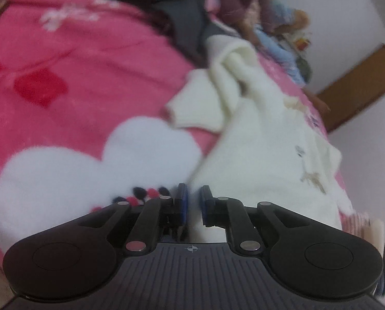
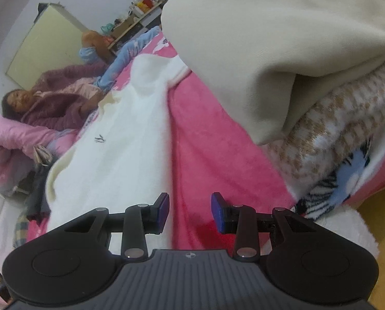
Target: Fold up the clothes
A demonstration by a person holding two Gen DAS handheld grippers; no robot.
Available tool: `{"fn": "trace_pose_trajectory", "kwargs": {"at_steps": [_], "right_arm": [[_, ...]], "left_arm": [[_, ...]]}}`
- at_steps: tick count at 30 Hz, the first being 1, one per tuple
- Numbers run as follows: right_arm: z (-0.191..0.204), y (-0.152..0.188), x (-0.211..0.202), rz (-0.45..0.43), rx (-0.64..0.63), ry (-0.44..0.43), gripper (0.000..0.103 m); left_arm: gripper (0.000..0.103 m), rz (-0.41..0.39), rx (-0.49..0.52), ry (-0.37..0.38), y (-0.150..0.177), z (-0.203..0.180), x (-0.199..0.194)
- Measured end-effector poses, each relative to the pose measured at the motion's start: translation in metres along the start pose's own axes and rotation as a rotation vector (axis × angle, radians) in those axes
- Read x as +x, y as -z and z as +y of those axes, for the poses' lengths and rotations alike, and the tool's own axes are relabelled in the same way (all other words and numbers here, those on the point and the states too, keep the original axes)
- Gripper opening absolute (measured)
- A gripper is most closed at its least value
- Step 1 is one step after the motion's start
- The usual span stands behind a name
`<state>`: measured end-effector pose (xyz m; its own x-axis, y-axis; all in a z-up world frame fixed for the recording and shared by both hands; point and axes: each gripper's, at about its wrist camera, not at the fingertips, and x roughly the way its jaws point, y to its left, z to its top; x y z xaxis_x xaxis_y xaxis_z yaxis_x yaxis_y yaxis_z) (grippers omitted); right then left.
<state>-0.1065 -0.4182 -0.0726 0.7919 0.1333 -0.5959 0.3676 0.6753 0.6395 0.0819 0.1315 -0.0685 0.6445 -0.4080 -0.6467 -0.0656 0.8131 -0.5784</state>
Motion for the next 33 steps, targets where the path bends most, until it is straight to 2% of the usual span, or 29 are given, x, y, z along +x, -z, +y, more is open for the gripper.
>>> {"fn": "trace_pose_trajectory", "kwargs": {"at_steps": [2,4,7,10,13,17,20,22,23,24,25,28,33], "right_arm": [[-0.003,0.000,-0.003,0.010,0.029,-0.048,0.046],[-0.009,-0.001,0.000,0.035,0.069,-0.100,0.051],[-0.016,-0.003,0.015,0.095,0.115,-0.160,0.052],[-0.020,0.000,0.037,0.131,0.137,-0.172,0.053],[-0.026,0.003,0.044,0.136,0.190,-0.228,0.054],[-0.019,0.022,0.044,0.227,0.161,-0.264,0.054],[-0.016,0.036,0.044,0.198,0.120,-0.267,0.055],[-0.017,0.037,0.047,0.177,0.148,-0.293,0.054],[-0.017,0.036,0.049,0.165,0.166,-0.308,0.043],[-0.015,0.036,0.050,0.159,0.159,-0.311,0.032],[-0.011,0.036,0.050,0.156,0.140,-0.308,0.009],[0.010,0.033,0.036,0.090,0.040,-0.308,0.009],[0.042,0.011,-0.031,-0.098,-0.089,-0.389,0.008]], "left_arm": [[0.014,0.019,0.062,0.019,0.004,-0.007,-0.006],[0.021,0.070,0.095,0.027,0.011,-0.010,-0.005],[0.023,0.120,0.119,0.032,0.025,-0.011,-0.004],[0.024,0.095,0.138,0.024,0.036,-0.012,-0.007],[0.025,0.077,0.120,0.019,0.043,-0.011,-0.010],[0.025,0.068,0.102,0.017,0.048,-0.010,-0.011],[0.024,0.066,0.075,-0.002,0.050,-0.012,-0.008],[0.021,0.065,0.058,-0.037,0.047,-0.017,-0.004],[0.019,0.063,0.053,-0.059,0.046,-0.021,-0.002],[0.013,0.058,0.056,-0.082,0.046,-0.026,-0.002],[0.007,0.053,0.066,-0.101,0.046,-0.031,-0.002],[0.005,0.032,0.094,-0.114,0.047,-0.043,-0.011],[0.005,-0.043,0.023,0.059,0.040,-0.049,-0.058]]}}
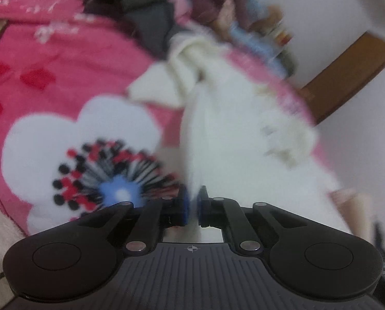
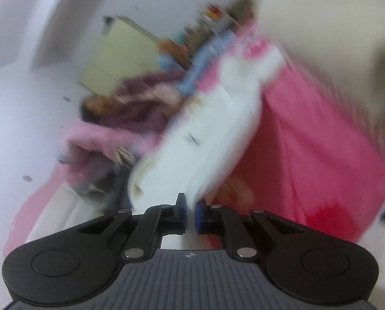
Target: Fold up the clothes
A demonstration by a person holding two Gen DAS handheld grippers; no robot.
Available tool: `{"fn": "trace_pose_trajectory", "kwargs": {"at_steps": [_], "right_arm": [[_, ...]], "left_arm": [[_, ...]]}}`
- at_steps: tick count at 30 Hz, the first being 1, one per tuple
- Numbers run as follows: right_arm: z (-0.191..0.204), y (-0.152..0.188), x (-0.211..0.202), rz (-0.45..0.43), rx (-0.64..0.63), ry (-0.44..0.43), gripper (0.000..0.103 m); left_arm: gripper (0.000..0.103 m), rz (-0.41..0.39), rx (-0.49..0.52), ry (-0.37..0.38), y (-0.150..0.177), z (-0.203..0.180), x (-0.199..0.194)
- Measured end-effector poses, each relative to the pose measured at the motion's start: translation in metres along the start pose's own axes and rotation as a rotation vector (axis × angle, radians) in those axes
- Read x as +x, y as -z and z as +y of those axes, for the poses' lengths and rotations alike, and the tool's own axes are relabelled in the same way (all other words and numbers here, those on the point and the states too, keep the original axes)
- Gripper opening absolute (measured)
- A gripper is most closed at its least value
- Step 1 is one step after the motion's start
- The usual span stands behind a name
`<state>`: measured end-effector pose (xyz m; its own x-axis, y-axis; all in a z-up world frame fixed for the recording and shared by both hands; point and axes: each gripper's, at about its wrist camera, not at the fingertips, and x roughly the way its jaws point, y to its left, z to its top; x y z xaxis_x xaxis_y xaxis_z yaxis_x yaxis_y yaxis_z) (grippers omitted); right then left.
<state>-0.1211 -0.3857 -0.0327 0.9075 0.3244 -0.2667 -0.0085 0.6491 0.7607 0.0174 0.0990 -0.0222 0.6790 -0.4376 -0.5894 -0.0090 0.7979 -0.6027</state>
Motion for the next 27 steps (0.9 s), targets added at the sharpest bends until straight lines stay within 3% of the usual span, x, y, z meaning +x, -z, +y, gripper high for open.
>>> {"fn": "trace_pose_trajectory", "kwargs": {"at_steps": [5,7,10,12,14,16,17,20,22,25,27], "right_arm": [[0.041,-0.024,-0.051,-0.087,-0.152,-0.042,0.007],[0.046,-0.029,-0.071,-0.097,-0.155,-0.051,0.007],[0.028,-0.026,-0.086,-0.053,-0.105,0.006,0.008],[0.001,-0.020,-0.080,0.073,-0.008,0.096,0.010],[-0.020,-0.009,-0.070,0.188,0.054,0.275,0.012],[-0.028,0.000,-0.070,0.220,0.039,0.430,0.012],[-0.025,0.000,-0.074,0.198,0.022,0.453,0.012],[-0.014,-0.008,-0.079,0.095,0.006,0.415,0.018],[-0.005,-0.016,-0.065,0.052,-0.011,0.362,0.029],[0.007,-0.023,-0.024,0.056,-0.046,0.284,0.031],[0.014,-0.020,0.010,0.088,-0.059,0.231,0.031]], "left_arm": [[0.005,-0.009,0.065,0.134,0.005,-0.022,-0.047],[0.005,0.024,0.088,0.184,0.013,-0.026,-0.061],[0.005,0.123,0.119,0.204,0.032,-0.025,-0.062],[0.007,0.203,0.136,0.144,0.046,-0.014,-0.049],[0.008,0.259,0.103,0.059,0.053,0.002,-0.037],[0.009,0.260,0.061,0.013,0.053,0.016,-0.036],[0.010,0.242,0.042,0.000,0.049,0.021,-0.039],[0.019,0.159,0.045,-0.052,0.027,0.026,-0.039],[0.043,0.090,0.077,-0.103,0.009,0.026,-0.033],[0.059,-0.010,0.120,-0.177,-0.018,0.026,-0.020],[0.064,-0.059,0.132,-0.218,-0.038,0.030,-0.002]]}}
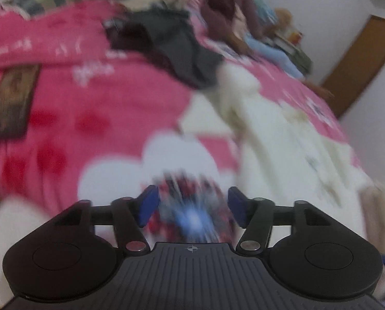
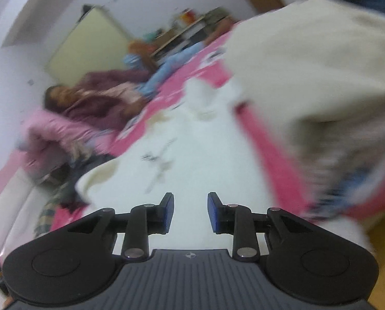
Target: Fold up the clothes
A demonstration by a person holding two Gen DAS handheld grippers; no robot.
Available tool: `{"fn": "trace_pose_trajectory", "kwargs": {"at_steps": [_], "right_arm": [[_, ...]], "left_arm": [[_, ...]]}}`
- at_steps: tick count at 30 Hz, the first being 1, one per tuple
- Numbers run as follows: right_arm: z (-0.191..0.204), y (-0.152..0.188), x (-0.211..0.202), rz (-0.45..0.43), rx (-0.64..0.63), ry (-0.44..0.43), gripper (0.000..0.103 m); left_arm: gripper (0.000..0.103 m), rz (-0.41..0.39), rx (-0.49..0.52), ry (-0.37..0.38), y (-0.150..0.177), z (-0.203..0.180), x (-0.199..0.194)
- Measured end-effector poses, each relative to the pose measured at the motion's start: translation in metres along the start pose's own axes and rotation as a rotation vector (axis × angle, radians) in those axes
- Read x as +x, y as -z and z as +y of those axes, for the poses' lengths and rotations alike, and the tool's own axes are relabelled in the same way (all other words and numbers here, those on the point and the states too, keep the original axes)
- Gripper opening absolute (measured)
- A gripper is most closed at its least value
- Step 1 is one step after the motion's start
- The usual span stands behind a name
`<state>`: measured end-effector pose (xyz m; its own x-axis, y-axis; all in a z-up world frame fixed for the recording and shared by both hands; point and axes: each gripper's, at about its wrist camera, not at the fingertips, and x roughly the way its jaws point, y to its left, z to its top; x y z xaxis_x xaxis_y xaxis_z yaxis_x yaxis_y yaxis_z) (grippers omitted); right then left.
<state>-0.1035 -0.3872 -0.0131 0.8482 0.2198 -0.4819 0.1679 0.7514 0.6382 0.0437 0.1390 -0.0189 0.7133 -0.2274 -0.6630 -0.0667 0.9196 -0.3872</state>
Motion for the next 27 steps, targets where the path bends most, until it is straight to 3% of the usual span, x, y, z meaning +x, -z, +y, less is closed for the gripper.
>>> {"fn": "trace_pose_trajectory", "kwargs": {"at_steps": [3,5,7,9,11,12,13,16,21,25,27], "right_arm": [[0.024,-0.001,0.052,0.030,-0.037,-0.049,0.031],[0.033,-0.002,0.090,0.063,-0.028,-0.036,0.031],[0.037,-0.001,0.118,0.110,-0.009,-0.030,0.031],[0.038,0.003,0.139,0.152,0.012,-0.039,0.031],[0.039,0.005,0.149,0.176,0.020,-0.046,0.031],[0.038,0.007,0.149,0.180,0.017,-0.045,0.031],[0.037,0.008,0.151,0.182,0.014,-0.042,0.031],[0.031,0.008,0.155,0.186,0.031,-0.046,0.030],[0.024,0.005,0.156,0.195,0.045,-0.062,0.030],[0.027,0.003,0.157,0.202,0.024,-0.058,0.030],[0.028,0.004,0.157,0.199,0.019,-0.056,0.030]], "left_arm": [[0.066,-0.047,0.078,-0.096,-0.023,-0.008,0.043],[0.067,-0.021,0.170,-0.165,-0.033,-0.018,0.073],[0.067,0.033,0.245,-0.189,-0.040,-0.024,0.100],[0.065,0.031,0.269,-0.197,-0.041,-0.026,0.116],[0.043,-0.006,0.296,-0.200,-0.037,-0.026,0.116],[0.022,-0.013,0.297,-0.194,-0.038,-0.025,0.116],[0.008,-0.018,0.289,-0.186,-0.040,-0.025,0.114],[0.006,-0.063,0.257,-0.157,-0.055,-0.027,0.095],[0.006,-0.237,0.144,-0.027,-0.135,-0.024,0.052],[0.006,-0.409,0.091,-0.055,-0.222,-0.014,0.029],[0.006,-0.462,0.036,-0.117,-0.259,-0.001,0.034]]}}
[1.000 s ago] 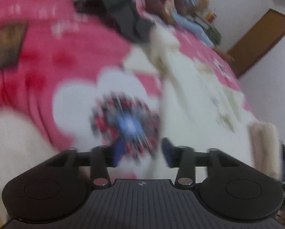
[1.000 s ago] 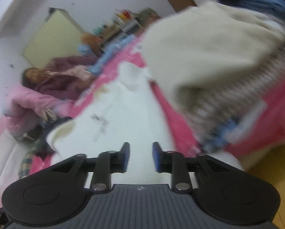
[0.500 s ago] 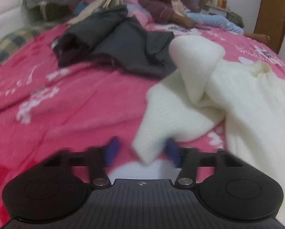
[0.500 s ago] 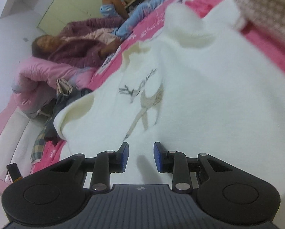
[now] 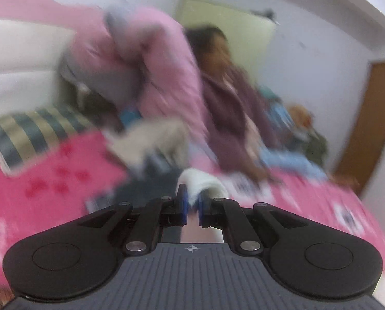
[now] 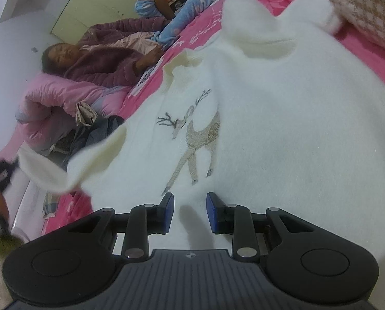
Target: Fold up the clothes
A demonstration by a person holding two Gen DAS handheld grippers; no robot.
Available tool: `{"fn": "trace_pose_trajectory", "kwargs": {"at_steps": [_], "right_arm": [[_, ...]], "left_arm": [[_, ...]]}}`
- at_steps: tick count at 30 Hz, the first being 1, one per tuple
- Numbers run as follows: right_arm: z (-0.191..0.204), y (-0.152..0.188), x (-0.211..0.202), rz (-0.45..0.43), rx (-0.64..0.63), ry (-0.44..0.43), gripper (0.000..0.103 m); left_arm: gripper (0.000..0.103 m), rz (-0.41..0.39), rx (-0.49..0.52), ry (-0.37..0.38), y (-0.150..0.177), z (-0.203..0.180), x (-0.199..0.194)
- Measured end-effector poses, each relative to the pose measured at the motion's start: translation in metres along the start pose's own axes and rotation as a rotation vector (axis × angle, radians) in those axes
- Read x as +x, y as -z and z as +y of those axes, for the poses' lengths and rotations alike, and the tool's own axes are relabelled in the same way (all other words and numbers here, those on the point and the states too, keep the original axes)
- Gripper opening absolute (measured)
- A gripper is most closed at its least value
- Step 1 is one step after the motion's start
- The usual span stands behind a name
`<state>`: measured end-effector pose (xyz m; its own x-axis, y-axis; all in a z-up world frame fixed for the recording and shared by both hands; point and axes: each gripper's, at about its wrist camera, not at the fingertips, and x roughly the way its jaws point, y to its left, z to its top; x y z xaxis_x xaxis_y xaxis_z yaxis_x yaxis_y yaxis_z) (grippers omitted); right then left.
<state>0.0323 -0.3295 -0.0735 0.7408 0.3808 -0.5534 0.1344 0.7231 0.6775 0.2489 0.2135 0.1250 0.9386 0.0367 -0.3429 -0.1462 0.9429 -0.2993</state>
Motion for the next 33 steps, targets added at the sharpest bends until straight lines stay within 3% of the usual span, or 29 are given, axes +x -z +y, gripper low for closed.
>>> {"fn": "trace_pose_trajectory", "kwargs": {"at_steps": [3,4,5,6,7,13,17,21,22,26,29,30,31,33], "right_arm": [[0.000,0.002,0.000,-0.009,-0.004,0.000,0.030],[0.000,0.003,0.000,-0.011,-0.006,-0.002,0.030],[0.000,0.004,0.000,-0.013,-0.008,-0.003,0.030],[0.000,0.004,0.000,-0.013,-0.010,-0.003,0.030],[0.000,0.004,-0.001,-0.013,-0.011,-0.003,0.030],[0.005,0.002,-0.001,0.001,-0.024,0.011,0.030],[0.038,-0.004,-0.003,0.015,-0.188,0.034,0.031],[0.073,0.001,-0.004,0.017,-0.282,-0.008,0.031],[0.076,0.005,-0.005,0.018,-0.282,-0.014,0.031],[0.083,0.024,-0.016,0.011,-0.268,-0.014,0.031],[0.077,0.038,-0.037,-0.008,-0.245,0.026,0.031],[0.074,0.042,-0.044,-0.017,-0.237,0.049,0.031],[0.070,0.045,-0.051,-0.025,-0.228,0.074,0.031],[0.062,0.048,-0.061,-0.034,-0.205,0.117,0.031]], "left_arm": [[0.014,-0.091,-0.004,-0.161,-0.019,0.015,0.037],[0.031,-0.085,-0.010,-0.202,-0.020,0.022,0.048],[0.042,-0.054,-0.035,-0.229,-0.019,0.030,0.058],[0.050,-0.030,-0.072,-0.238,-0.015,0.038,0.061],[0.050,-0.015,-0.126,-0.224,-0.009,0.045,0.058],[0.055,0.169,-0.188,0.011,0.037,0.050,0.001],[0.064,0.352,-0.085,0.260,0.077,0.022,-0.045],[0.074,0.546,-0.076,0.470,0.142,-0.011,-0.052],[0.076,0.578,-0.084,0.491,0.158,-0.017,-0.048],[0.076,0.606,-0.143,0.414,0.205,-0.031,-0.009],[0.067,0.537,-0.160,0.346,0.214,-0.036,0.016],[0.055,0.524,-0.163,0.335,0.215,-0.037,0.022],[0.031,0.512,-0.166,0.325,0.215,-0.039,0.027],[0.014,0.505,-0.194,0.328,0.208,-0.037,0.035]]}}
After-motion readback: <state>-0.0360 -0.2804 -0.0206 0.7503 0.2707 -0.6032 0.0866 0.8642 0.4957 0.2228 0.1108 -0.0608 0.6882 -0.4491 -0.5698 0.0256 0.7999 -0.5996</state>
